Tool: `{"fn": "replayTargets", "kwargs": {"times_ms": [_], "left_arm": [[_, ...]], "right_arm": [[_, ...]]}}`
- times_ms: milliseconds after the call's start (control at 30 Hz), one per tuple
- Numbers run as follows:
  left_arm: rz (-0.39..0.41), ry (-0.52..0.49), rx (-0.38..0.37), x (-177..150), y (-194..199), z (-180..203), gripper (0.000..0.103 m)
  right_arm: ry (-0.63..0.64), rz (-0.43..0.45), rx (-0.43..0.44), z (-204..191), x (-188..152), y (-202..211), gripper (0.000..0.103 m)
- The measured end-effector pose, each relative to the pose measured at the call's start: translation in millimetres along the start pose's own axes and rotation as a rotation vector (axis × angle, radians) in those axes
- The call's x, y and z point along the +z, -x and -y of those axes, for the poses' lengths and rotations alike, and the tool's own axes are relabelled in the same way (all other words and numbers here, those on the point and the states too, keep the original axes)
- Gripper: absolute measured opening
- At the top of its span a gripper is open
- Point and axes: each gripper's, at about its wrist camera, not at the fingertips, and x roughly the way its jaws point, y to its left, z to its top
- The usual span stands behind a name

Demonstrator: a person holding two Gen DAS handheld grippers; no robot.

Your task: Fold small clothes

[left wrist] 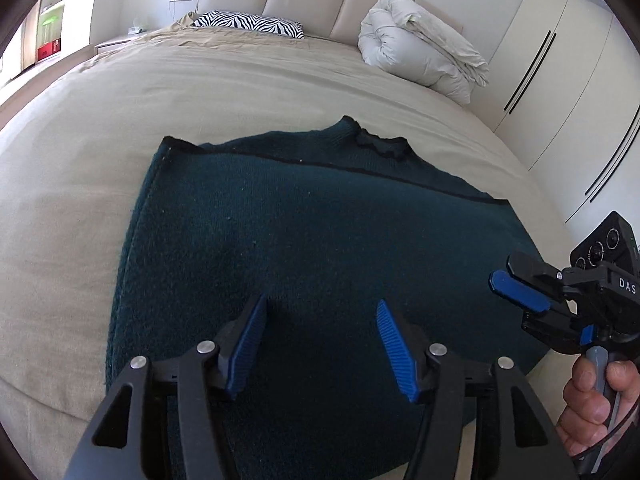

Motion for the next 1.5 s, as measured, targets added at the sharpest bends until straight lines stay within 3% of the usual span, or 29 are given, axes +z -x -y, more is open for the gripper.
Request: {"fn": "replayTargets", "kwargs": {"times_ms": [67, 133, 233, 467, 567, 667, 700, 733, 767, 867, 1000, 1100, 1233, 1333, 1400, 1500], "left_arm": [[0.0, -0.038, 0.02, -1.7, 0.3, 2.6, 0.06], [-0.014, -0.054, 0.035, -0.5, -0.2, 4.4, 0.06], [-0.012, -0.063, 0.042, -2.7, -2.4, 3.3, 0.06], [-0.007, -0.059, 0.029, -3.9, -4.1, 1.5, 0.06], [-0.003, -0.06, 0.026, -6.5, -2.6, 0.0, 0.06], [0.002, -0.061, 0.026, -7.2, -3.0, -0.1, 0.061], [0.002, -0.063, 0.028, -6.9, -3.3, 0.4, 0.061], [0.002, -0.064, 0.029, -7.0, -2.3, 0.4, 0.061], [0.002, -0.063, 0.028, -6.5, -1.4, 0.4, 0.061], [0.001, -0.035, 0.022, 0.8, 8.7, -0.2, 0.061], [0.082, -0.023, 0.008, 28.0, 31.1, -3.0, 0.061], [0.1, -0.004, 0.026, 57.8, 20.4, -15.1, 0.062], [0.067, 0.036, 0.048, 89.1, -13.9, -33.9, 0.062], [0.008, 0.057, 0.097, 94.1, -45.6, -52.7, 0.062], [0.031, 0.086, 0.055, 86.7, -54.8, -66.8, 0.062], [0.043, 0.063, 0.068, 85.1, -55.0, -63.4, 0.062]], "right_arm": [[-0.007, -0.045, -0.052, 11.6, -16.0, -18.1, 0.02], [-0.007, -0.018, -0.022, 22.5, -19.8, -10.8, 0.018], [-0.057, 0.094, -0.036, 40.6, -9.8, 25.8, 0.018], [-0.201, 0.39, -0.21, 97.2, 3.5, 153.7, 0.019], [-0.231, 0.496, -0.275, 94.9, 2.2, 192.4, 0.021], [-0.179, 0.522, -0.3, 76.7, 12.3, 205.5, 0.03], [-0.152, 0.509, -0.299, 67.0, 15.9, 199.7, 0.034], [-0.123, 0.493, -0.296, 55.3, 19.8, 191.8, 0.051], [-0.094, 0.481, -0.288, 44.3, 22.8, 180.1, 0.06], [-0.002, 0.396, -0.22, 9.6, 32.9, 138.8, 0.061], [0.035, 0.258, -0.137, -19.8, 45.9, 57.2, 0.061], [0.049, 0.157, -0.072, -32.9, 56.1, 2.7, 0.061], [0.019, 0.07, -0.025, -43.0, 64.9, -57.9, 0.061], [-0.032, 0.022, -0.005, -30.4, 75.7, -89.0, 0.061], [-0.076, 0.032, -0.039, -12.3, 83.4, -95.9, 0.056], [-0.123, 0.066, 0.001, 17.4, 96.0, -87.8, 0.038]]}}
